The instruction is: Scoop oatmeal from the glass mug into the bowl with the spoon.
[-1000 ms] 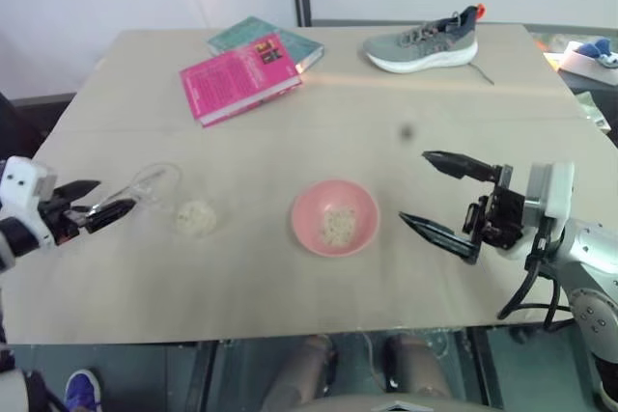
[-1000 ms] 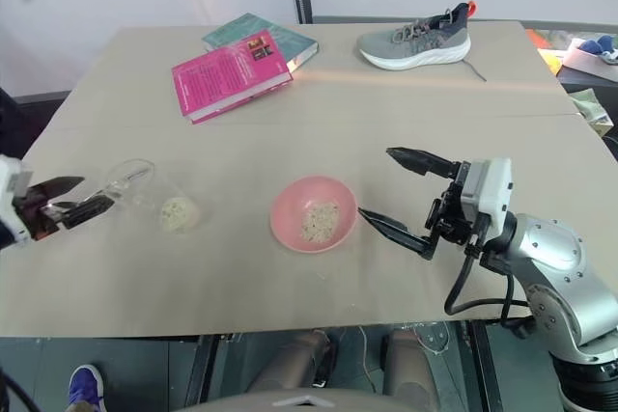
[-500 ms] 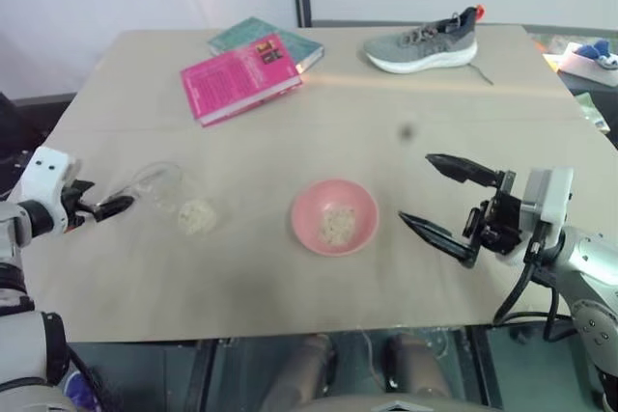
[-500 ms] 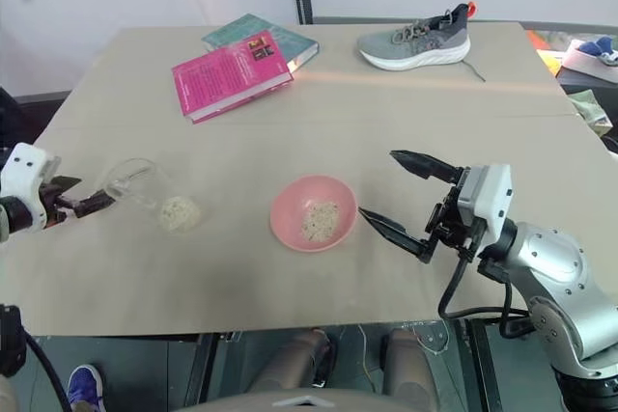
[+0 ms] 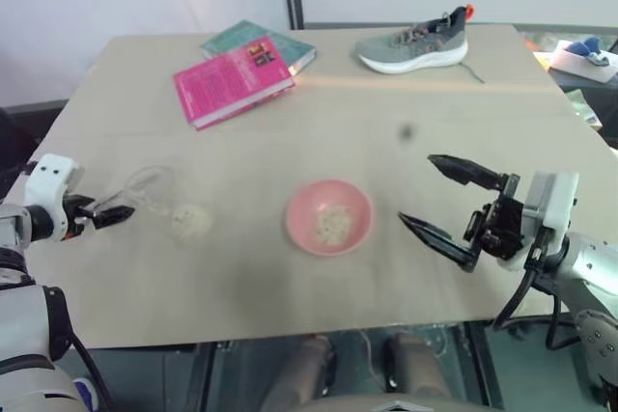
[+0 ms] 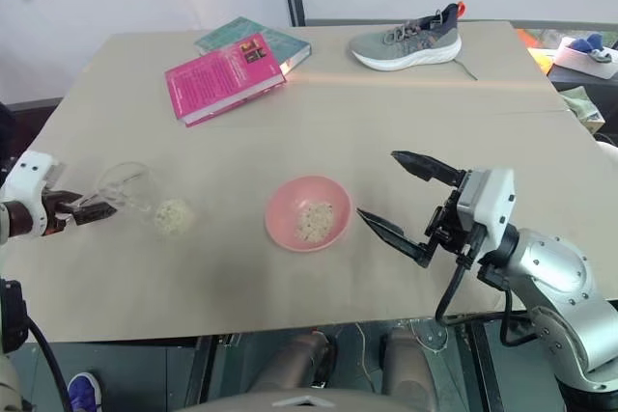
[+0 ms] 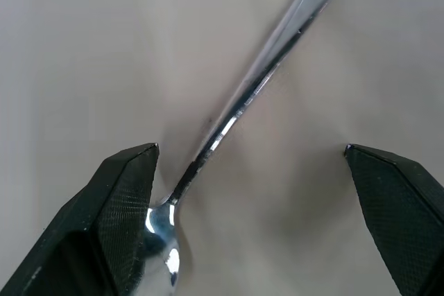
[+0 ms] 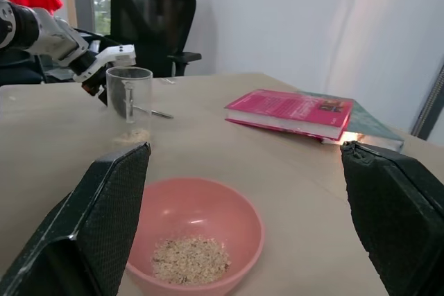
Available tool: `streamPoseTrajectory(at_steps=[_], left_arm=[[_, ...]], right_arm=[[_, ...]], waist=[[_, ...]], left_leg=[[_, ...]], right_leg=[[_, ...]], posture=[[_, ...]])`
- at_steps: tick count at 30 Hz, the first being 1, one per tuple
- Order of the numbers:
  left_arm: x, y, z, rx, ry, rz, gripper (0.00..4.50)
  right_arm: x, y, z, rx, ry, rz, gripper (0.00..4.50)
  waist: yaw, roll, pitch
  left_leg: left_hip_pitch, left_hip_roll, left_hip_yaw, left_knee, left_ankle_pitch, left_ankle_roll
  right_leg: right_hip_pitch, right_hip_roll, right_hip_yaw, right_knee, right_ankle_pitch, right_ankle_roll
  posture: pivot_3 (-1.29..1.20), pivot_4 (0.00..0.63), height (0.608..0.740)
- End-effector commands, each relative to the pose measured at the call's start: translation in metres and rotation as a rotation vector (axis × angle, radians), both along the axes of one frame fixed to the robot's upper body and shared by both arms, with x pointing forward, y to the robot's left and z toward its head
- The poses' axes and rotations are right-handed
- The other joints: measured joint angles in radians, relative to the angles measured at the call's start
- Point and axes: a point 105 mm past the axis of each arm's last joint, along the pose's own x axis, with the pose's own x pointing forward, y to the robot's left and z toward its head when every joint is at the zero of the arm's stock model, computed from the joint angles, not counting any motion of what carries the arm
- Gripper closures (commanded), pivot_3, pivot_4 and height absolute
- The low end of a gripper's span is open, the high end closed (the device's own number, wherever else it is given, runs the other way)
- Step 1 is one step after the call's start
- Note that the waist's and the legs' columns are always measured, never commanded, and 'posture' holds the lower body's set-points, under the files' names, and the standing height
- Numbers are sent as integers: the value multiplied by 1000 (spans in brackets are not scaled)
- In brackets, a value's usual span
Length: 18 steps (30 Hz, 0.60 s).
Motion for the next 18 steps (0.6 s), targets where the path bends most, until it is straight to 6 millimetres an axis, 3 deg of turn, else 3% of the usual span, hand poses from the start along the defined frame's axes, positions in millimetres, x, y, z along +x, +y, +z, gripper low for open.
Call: streamPoseTrajectory(at_steps=[1, 9, 13, 18], left_arm=[[-25, 4, -11, -84, 93, -5, 0], [-46, 9, -6, -126, 69, -43, 0], [-39, 19, -2, -16, 21, -5, 0], [-25, 15, 0, 29, 6, -13, 0]], right_arm=[[-6, 2, 9, 9, -42, 4, 61], [0, 6, 7, 14, -42, 31, 61], [4, 8, 8, 20, -48, 48, 61], [7, 9, 10, 20, -56, 52, 61]], waist=[[-5, 0, 0], [-8, 0, 0], [-5, 0, 0], [4, 0, 0]], left_leg=[[0, 0, 1, 0, 0, 0], [1, 1, 2, -1, 0, 0], [1, 1, 2, -1, 0, 0], [1, 1, 2, -1, 0, 0]], right_leg=[[0, 0, 1, 0, 0, 0], [0, 1, 2, 0, 0, 0], [0, 1, 2, 0, 0, 0], [0, 1, 2, 1, 0, 0]], posture=[[0, 150, 740], [0, 150, 740], [0, 150, 740], [0, 150, 740]])
